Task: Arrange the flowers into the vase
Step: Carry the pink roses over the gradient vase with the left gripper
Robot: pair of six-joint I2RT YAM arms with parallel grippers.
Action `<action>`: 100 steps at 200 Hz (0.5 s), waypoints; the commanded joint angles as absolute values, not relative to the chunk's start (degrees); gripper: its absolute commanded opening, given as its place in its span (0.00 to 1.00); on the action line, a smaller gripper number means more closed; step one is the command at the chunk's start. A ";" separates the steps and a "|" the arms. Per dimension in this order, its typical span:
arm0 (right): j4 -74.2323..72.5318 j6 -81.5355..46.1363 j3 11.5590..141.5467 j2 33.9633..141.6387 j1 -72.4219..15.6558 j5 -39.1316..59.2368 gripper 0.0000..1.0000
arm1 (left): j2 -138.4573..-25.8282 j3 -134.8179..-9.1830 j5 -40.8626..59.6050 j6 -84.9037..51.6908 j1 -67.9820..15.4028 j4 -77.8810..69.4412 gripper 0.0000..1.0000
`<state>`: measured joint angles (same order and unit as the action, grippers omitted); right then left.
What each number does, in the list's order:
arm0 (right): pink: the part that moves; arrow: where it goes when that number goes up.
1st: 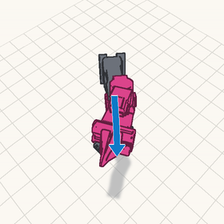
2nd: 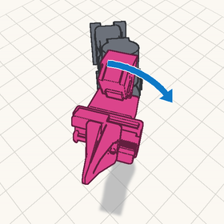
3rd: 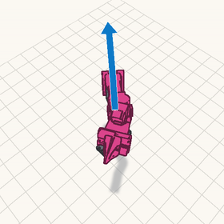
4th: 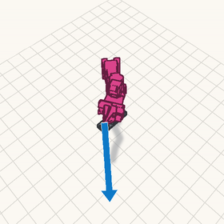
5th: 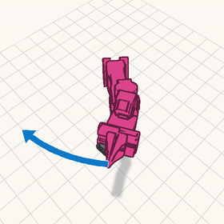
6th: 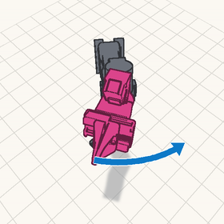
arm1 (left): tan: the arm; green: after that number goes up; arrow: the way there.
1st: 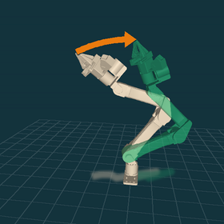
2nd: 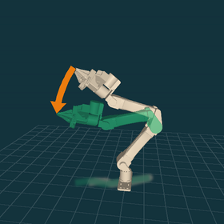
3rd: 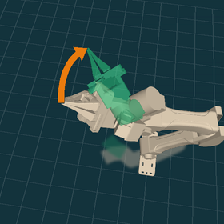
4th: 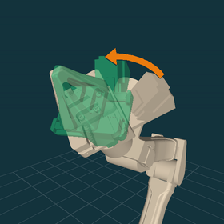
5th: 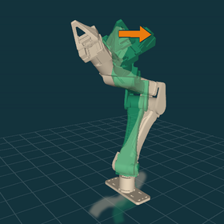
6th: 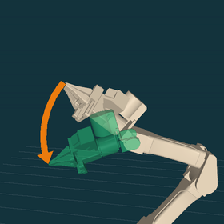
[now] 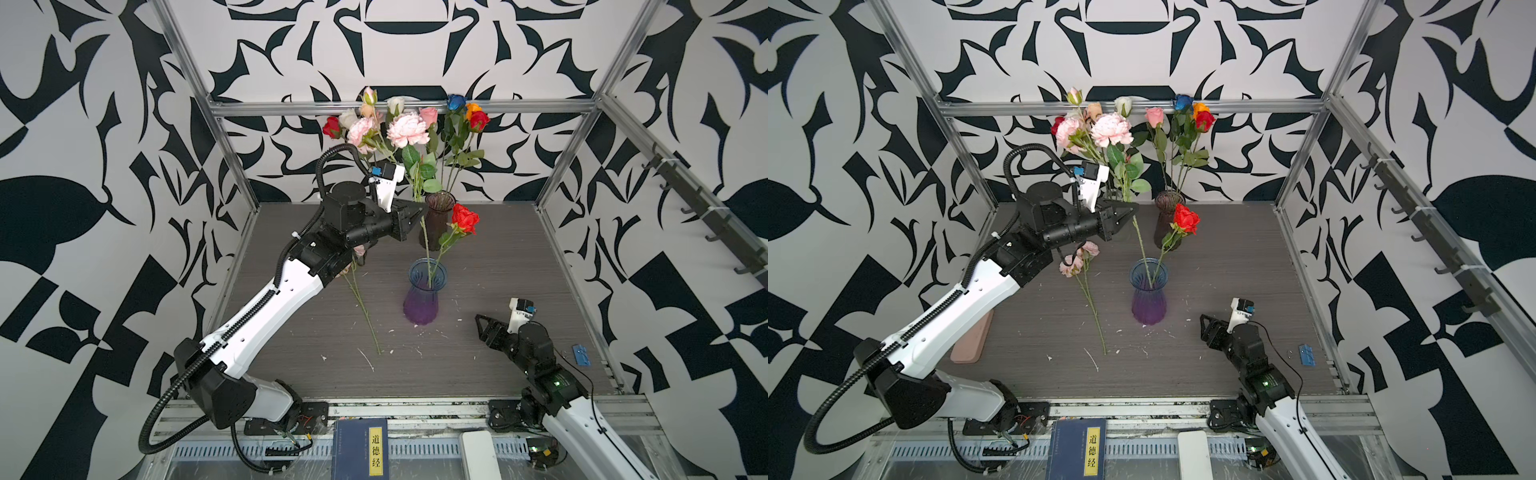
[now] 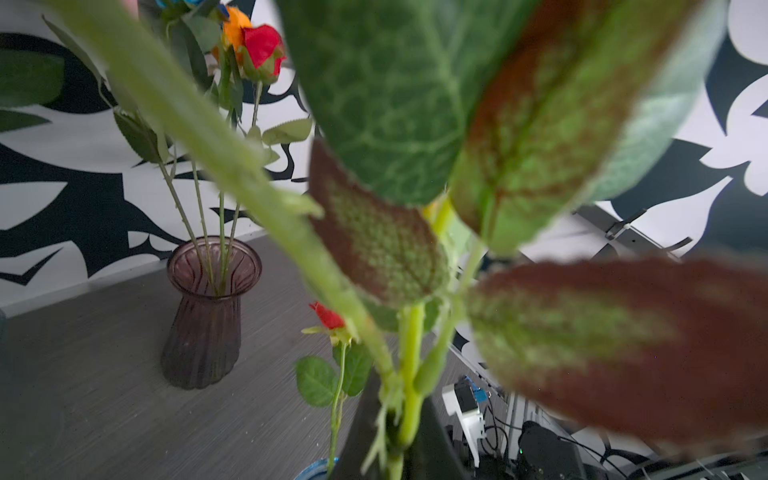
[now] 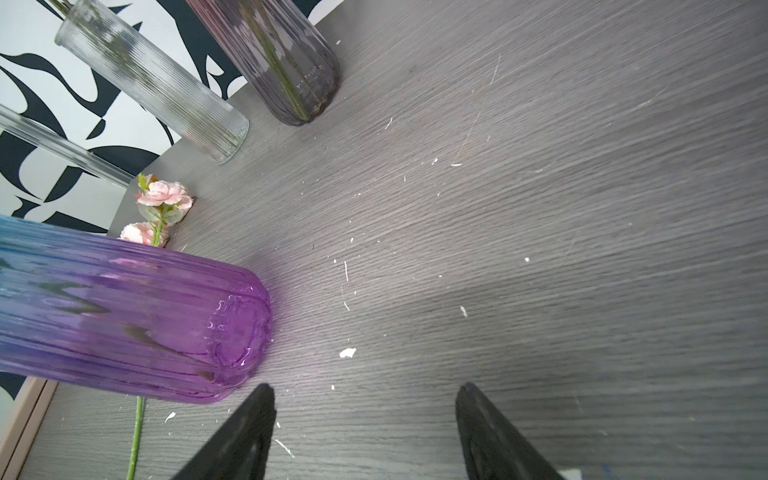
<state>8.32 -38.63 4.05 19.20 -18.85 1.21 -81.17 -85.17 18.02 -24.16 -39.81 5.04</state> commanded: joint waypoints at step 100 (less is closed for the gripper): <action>9.58 -38.65 4.04 19.51 -19.06 0.53 0.72 | -84.02 -83.37 17.47 -24.86 -40.74 2.54 0.42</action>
<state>8.32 -38.65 4.05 19.20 -18.85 1.21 -83.99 -82.89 17.37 -25.08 -40.53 3.25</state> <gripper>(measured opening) 0.724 0.407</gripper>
